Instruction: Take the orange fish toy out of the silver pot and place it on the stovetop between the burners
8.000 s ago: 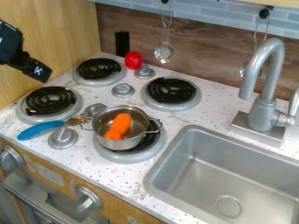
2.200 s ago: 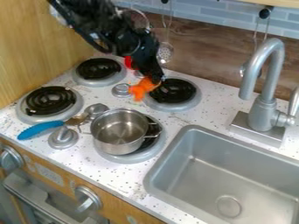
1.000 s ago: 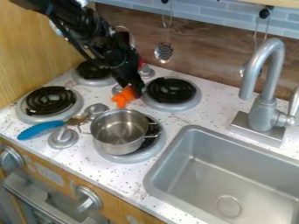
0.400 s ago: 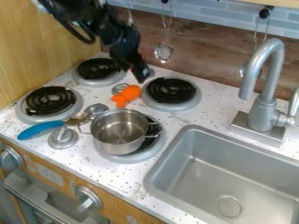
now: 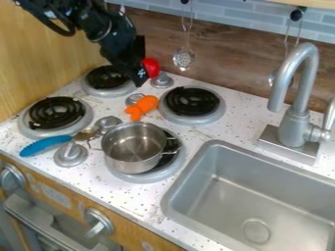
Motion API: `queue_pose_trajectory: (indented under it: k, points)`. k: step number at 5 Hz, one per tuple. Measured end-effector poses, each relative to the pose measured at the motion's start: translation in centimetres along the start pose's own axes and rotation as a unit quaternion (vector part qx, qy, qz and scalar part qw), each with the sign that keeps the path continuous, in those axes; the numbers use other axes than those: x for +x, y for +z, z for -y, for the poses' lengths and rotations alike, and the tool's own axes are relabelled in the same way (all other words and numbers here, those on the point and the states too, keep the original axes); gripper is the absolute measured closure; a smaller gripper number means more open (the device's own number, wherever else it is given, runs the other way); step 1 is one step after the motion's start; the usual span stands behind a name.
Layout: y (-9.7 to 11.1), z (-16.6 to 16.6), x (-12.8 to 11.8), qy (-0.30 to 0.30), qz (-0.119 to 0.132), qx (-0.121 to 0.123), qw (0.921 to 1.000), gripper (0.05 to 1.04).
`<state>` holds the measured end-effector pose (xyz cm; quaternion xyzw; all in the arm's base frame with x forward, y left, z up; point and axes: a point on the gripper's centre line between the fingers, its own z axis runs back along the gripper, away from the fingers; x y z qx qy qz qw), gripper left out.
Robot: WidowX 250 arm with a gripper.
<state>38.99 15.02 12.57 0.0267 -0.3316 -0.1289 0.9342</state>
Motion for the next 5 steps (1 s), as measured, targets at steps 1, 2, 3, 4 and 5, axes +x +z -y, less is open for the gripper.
queue_pose_trajectory:
  k: [1,2,3,4,5]
  points:
    - [0.31,-0.09,0.3,0.0,0.006,0.004,1.0,0.082]
    - [0.26,-0.08,0.26,0.0,0.005,0.004,1.0,0.082]
    - [0.31,-0.09,0.3,0.0,0.006,0.004,1.0,0.082]
    - [0.31,-0.09,0.28,-0.001,0.005,0.004,1.0,0.082]
    - [0.31,-0.09,0.28,-0.001,0.005,0.004,1.0,0.082]
